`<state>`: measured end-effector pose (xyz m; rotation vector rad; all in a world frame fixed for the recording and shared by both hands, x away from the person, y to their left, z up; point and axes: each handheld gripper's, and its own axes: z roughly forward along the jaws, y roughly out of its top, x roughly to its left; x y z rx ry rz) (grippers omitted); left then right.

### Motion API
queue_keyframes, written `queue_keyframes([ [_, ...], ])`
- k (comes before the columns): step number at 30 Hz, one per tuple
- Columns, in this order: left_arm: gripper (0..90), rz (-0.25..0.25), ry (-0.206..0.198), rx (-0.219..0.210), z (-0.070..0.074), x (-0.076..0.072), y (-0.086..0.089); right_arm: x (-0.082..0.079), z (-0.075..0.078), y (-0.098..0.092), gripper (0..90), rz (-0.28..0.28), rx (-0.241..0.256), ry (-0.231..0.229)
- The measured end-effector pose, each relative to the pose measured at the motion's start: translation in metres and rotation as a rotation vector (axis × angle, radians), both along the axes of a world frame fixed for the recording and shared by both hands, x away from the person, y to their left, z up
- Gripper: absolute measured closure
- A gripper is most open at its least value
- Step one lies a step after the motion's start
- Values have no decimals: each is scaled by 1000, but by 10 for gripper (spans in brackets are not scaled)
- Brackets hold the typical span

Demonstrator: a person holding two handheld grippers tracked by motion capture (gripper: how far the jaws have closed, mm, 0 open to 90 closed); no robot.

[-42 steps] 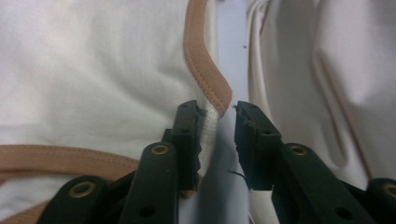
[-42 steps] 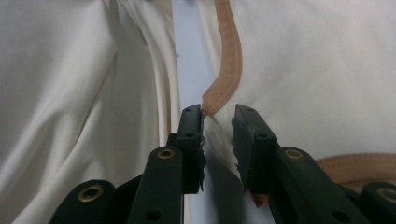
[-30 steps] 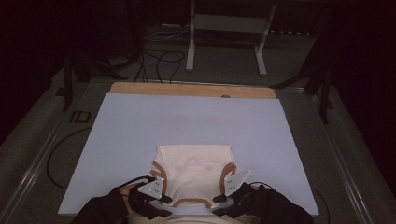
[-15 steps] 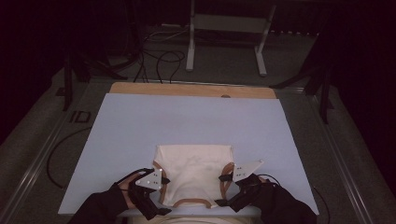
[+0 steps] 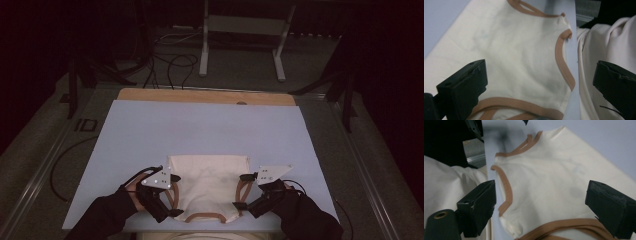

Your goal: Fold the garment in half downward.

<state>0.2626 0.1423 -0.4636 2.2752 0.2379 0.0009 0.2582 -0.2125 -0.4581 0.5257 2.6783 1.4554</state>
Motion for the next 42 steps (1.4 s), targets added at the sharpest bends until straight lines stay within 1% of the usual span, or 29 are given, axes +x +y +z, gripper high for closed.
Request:
queue_keyframes([
  [1,0,7,1,-10,3,3,0,0,2,0,100,-9,1,-8],
  [2,0,7,1,-10,3,3,0,0,2,0,100,-9,1,-8],
  [5,0,25,3,-13,7,10,2,4,8,-2,101,-16,20,-34],
  [6,0,33,3,-17,9,13,3,6,12,-3,101,-20,18,-47],
  [9,0,50,-1,-32,14,17,5,8,14,-4,101,-25,17,-49],
  [10,0,57,-2,-34,15,19,5,11,17,-5,101,-35,22,-52],
  [11,0,62,-1,-33,17,21,5,13,18,-5,101,-36,26,-57],
  [12,0,59,-8,-31,19,23,5,13,18,-5,101,-36,26,-57],
  [14,0,66,-12,-34,22,26,6,15,21,-6,101,-49,35,-72],
  [15,0,70,-14,-35,23,28,6,19,23,-7,101,-53,45,-76],
  [17,0,83,-18,-38,25,32,7,21,24,-7,101,-56,44,-76],
  [18,0,90,-21,-38,25,34,7,26,24,-7,101,-59,36,-82],
  [23,0,112,-15,-41,26,42,8,33,25,-5,101,-67,34,-73],
  [24,0,119,-19,-39,25,44,9,36,24,-5,101,-65,38,-76],
  [25,0,127,-22,-34,25,46,9,37,25,-4,101,-68,34,-68],
  [27,0,139,-22,-33,25,50,9,42,25,-4,101,-74,32,-80],
  [28,0,144,-22,-31,24,51,9,44,25,-3,101,-75,35,-78],
  [30,0,156,-18,-34,24,56,10,51,24,-2,101,-90,16,-87],
  [31,0,164,-22,-30,23,58,10,51,24,-2,101,-90,16,-87],
  [33,0,181,-32,-22,22,62,11,57,23,-2,101,-101,3,-85],
  [35,0,199,-34,-14,21,67,11,62,21,-1,101,-111,-8,-86],
  [37,0,211,-31,-12,20,70,11,67,19,-1,102,-113,-12,-85],
  [38,0,211,-31,-12,20,70,11,67,19,-1,102,-113,-12,-85],
  [39,0,221,-32,-6,19,74,11,70,17,-1,101,-116,-19,-88],
  [42,0,235,-30,-7,17,79,11,78,12,-2,104,-135,-20,-83],
])
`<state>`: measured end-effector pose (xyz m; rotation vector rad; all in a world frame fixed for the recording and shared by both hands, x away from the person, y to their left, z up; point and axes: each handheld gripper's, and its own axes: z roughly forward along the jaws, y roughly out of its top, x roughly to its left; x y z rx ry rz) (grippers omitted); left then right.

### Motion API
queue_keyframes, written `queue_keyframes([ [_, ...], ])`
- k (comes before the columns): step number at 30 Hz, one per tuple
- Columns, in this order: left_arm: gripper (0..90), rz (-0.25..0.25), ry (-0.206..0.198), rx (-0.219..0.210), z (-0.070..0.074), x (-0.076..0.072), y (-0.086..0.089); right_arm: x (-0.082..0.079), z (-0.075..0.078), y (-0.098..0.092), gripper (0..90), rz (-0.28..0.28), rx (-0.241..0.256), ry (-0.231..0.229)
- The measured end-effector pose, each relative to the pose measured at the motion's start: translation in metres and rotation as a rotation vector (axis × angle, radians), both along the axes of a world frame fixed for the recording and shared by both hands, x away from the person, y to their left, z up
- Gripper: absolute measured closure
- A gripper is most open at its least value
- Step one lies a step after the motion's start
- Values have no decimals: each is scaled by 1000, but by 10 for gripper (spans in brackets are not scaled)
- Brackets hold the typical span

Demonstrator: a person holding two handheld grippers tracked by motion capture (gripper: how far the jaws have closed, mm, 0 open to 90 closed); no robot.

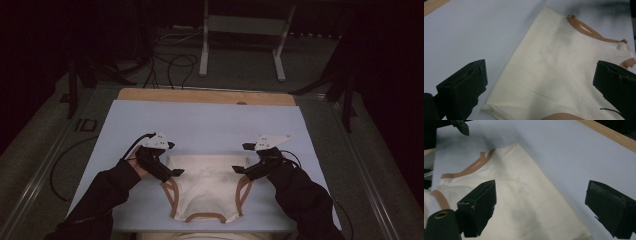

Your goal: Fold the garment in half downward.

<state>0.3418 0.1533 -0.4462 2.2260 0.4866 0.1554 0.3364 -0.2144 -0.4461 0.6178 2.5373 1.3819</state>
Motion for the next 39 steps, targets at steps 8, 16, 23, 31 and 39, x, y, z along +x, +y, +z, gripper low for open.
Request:
queue_keyframes([
  [8,0,40,9,21,-10,14,-1,17,-14,-5,105,-32,-27,36],
  [16,0,102,36,32,-26,23,3,34,-37,-13,105,-69,-64,92],
  [23,0,153,90,54,-40,32,11,39,-49,-16,105,-77,-94,143],
  [31,24,182,103,90,-57,39,16,44,-62,-14,105,-106,-135,148],
  [39,164,198,112,89,-69,43,18,46,-73,-10,206,-117,-176,162],
])
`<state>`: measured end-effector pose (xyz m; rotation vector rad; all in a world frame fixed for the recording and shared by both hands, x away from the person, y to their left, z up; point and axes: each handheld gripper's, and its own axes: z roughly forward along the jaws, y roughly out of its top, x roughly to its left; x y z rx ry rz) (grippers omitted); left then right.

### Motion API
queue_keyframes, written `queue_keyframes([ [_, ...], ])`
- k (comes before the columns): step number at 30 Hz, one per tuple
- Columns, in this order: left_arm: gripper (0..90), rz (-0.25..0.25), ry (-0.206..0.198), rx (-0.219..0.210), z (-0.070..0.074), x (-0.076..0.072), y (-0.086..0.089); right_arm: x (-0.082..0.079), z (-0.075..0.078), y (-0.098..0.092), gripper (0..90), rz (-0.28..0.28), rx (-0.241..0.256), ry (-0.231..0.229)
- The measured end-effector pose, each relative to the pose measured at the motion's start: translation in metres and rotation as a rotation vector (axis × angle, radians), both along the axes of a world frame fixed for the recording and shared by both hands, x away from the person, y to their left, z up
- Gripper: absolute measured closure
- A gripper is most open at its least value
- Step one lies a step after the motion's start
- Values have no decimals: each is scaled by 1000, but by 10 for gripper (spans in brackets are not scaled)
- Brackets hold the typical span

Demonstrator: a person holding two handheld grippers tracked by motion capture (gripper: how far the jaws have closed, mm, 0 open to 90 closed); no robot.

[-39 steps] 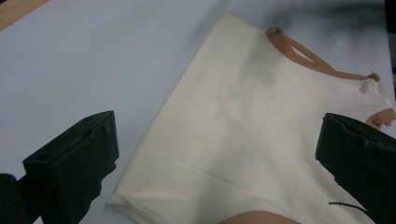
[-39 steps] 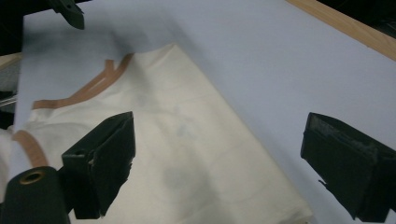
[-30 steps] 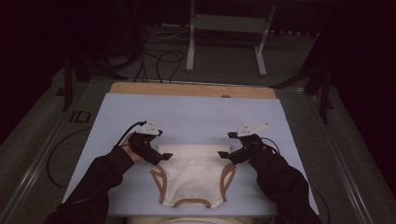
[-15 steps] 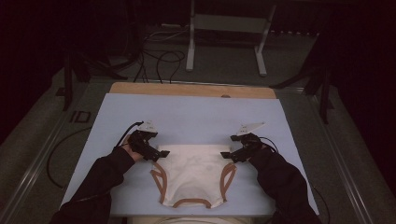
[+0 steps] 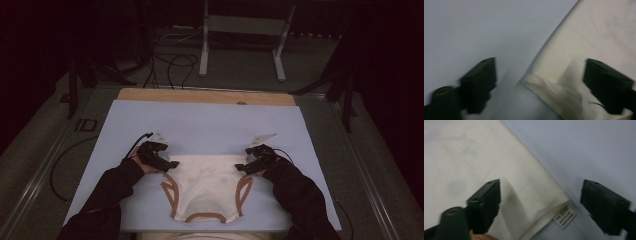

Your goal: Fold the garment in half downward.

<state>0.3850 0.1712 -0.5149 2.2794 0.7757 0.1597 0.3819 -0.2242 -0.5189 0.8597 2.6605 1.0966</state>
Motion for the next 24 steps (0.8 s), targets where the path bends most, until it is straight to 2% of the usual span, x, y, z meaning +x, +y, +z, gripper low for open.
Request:
queue_keyframes([
  [2,232,6,-9,7,-1,1,1,0,-1,1,267,9,-8,12],
  [4,287,5,0,1,-3,2,1,0,0,0,324,0,-13,15],
  [7,387,-17,-3,-4,-4,1,2,-1,1,0,403,9,-15,12],
  [16,599,-26,27,0,-2,-2,2,-4,3,0,668,38,-31,21],
  [17,635,-26,27,0,-2,-2,2,-4,3,0,668,38,-31,21],
  [18,635,-27,32,-4,-2,-2,3,-4,4,0,710,43,-34,23],
  [19,692,-27,36,-4,-1,-3,4,-5,5,2,793,56,-39,31],
  [24,751,-50,48,-7,-1,-7,9,-7,6,3,833,66,-46,25],
])
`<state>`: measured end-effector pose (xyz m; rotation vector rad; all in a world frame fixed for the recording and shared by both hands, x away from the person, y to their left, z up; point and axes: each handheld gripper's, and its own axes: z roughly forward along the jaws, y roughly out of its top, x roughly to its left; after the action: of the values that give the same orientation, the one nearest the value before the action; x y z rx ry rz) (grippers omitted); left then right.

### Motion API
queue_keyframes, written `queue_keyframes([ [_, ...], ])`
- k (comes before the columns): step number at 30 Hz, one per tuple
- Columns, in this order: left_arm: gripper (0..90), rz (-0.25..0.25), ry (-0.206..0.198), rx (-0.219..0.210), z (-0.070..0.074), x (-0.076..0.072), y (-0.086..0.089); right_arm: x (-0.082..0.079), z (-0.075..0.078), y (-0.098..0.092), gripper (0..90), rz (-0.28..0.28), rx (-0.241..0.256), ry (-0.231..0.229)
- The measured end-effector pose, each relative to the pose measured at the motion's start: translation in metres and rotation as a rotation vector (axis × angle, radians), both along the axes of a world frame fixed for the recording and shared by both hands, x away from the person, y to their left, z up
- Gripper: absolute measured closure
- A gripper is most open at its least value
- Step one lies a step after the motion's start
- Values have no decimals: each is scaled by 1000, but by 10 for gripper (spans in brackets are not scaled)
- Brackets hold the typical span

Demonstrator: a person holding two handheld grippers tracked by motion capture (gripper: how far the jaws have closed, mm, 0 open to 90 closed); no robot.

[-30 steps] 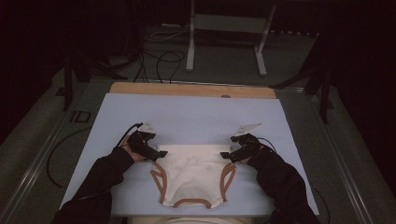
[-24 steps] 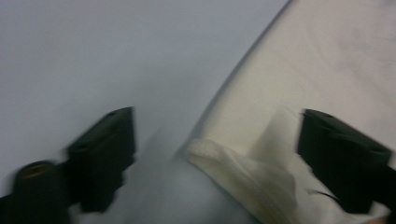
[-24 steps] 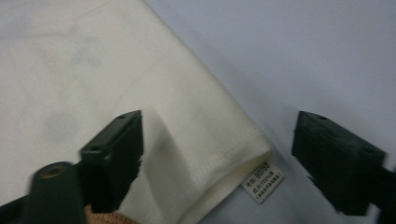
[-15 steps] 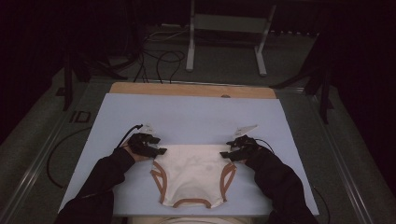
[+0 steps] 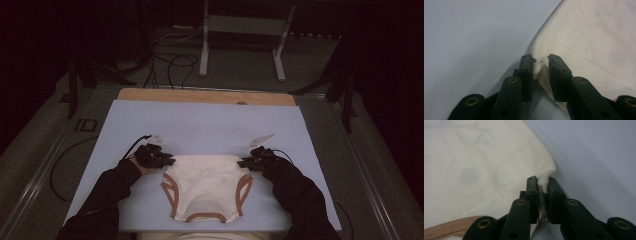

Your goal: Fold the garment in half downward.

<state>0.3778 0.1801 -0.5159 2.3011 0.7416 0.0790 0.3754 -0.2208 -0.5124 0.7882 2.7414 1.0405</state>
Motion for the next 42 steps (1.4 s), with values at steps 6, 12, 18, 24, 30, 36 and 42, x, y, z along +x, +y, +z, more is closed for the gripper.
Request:
queue_keyframes([
  [6,840,3,5,-2,2,-2,2,-1,3,-1,848,6,6,-14],
  [12,852,10,-23,14,10,-1,-1,-1,11,-3,855,5,24,-32],
  [18,852,8,-49,21,19,0,-5,-2,16,-6,855,-11,41,-42],
  [24,852,4,-67,20,23,4,-10,1,19,-9,855,-24,45,-50],
  [30,852,24,-75,10,25,12,-12,5,24,-11,855,-31,35,-69],
  [36,853,32,-94,5,30,19,-15,13,32,-12,855,-50,33,-97],
  [42,852,57,-111,8,32,31,-18,22,34,-12,855,-74,38,-102],
])
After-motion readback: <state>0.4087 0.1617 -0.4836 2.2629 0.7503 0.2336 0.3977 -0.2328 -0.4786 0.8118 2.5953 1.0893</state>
